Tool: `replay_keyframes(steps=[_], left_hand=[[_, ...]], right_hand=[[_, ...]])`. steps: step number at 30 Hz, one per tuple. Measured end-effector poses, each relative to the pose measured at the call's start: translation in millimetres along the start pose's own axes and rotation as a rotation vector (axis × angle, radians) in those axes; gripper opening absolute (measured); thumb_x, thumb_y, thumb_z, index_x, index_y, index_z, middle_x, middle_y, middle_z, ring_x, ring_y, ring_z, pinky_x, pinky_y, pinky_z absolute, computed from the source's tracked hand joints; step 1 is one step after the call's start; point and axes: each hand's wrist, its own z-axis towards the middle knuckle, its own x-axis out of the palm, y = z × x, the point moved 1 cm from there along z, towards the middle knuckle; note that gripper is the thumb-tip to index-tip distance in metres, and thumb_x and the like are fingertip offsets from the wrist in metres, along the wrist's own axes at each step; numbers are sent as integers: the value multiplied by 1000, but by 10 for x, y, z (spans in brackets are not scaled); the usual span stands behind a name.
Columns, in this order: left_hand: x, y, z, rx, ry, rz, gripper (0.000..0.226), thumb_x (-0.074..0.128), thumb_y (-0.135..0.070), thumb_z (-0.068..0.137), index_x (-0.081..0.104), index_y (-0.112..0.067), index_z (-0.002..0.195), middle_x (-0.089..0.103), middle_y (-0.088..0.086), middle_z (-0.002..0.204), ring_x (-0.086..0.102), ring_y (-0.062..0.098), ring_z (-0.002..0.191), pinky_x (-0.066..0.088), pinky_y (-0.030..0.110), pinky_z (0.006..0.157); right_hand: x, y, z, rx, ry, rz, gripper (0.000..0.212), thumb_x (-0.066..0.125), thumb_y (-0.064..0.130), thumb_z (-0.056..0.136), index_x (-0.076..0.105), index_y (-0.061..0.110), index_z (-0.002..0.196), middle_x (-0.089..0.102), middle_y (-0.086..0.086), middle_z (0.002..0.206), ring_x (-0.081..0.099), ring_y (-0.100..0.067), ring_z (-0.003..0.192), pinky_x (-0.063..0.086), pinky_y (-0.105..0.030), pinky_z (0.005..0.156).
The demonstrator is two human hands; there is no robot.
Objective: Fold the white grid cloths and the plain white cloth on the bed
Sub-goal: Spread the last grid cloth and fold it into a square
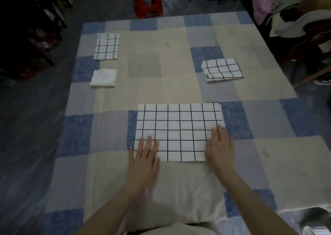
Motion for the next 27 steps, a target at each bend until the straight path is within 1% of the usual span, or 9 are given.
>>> replay_keyframes(steps=[3, 5, 8, 11, 14, 17, 20, 24, 27], left_hand=[[20, 14, 9, -2, 18, 6, 59, 10, -48, 98, -4, -36, 153, -11, -8, 162, -17, 14, 147, -8, 51, 115], [4, 8, 27, 2, 44, -3, 59, 3, -52, 95, -20, -38, 148, -21, -10, 159, -26, 13, 144, -14, 51, 114], [-58, -16, 57, -2, 146, 35, 62, -17, -56, 82, -37, -37, 137, -39, -12, 149, -35, 14, 140, -20, 52, 113], [-121, -49, 92, -13, 182, 34, 62, -16, -53, 82, -30, -37, 140, -38, -11, 148, -31, 15, 142, -18, 53, 114], [-151, -65, 109, -14, 245, 15, 56, 4, -47, 99, -26, -35, 145, -36, -8, 152, -33, 17, 141, -20, 52, 114], [-188, -55, 132, -3, 284, 11, 62, 10, -57, 98, -30, -37, 140, -41, -9, 149, -38, 17, 138, -21, 52, 113], [-187, -42, 123, 7, 298, 37, 71, 4, -73, 87, -35, -39, 135, -45, -9, 146, -41, 17, 136, -23, 51, 112], [-193, -46, 114, 6, 298, 30, 73, 7, -72, 88, -37, -38, 135, -47, -8, 146, -45, 17, 134, -23, 52, 112], [-179, -29, 119, 5, 301, 19, 76, -3, -78, 78, -40, -41, 132, -48, -10, 145, -47, 15, 132, -23, 52, 112]], right_hand=[[-30, 758, -35, -197, -56, 109, 52, 29, 24, 95, 35, 5, 143, 28, -17, 154, 20, -30, 145, 15, -52, 117], [49, 1219, -88, -346, 25, 201, 52, 34, 23, 97, 31, 9, 146, 22, -13, 157, 15, -27, 147, 14, -48, 119], [318, 1396, -151, -361, 165, 175, 53, 32, 27, 100, 23, 15, 151, 14, -6, 160, 7, -23, 148, 11, -46, 120], [441, 1060, -185, -350, 176, 53, 56, 25, 35, 100, 20, 18, 153, 11, -3, 161, 6, -19, 148, 11, -46, 118], [342, 594, -171, -243, 144, 23, 59, 19, 37, 98, 10, 20, 154, 5, -1, 161, -1, -17, 148, 2, -43, 120], [228, 224, -197, -107, 144, 9, 60, 10, 40, 97, 1, 23, 154, -2, 1, 162, -6, -14, 148, -2, -40, 120], [180, -6, -221, -35, 163, 14, 60, 7, 42, 97, -3, 26, 153, -4, 5, 161, -7, -11, 147, -3, -40, 120], [73, -390, -279, 35, 151, -16, 60, 6, 43, 96, 2, 27, 154, 2, 4, 162, -1, -13, 148, 4, -43, 120], [-20, -640, -305, 28, 160, -61, 58, 8, 43, 97, 4, 27, 153, 7, 2, 161, 5, -15, 148, 13, -49, 118]])
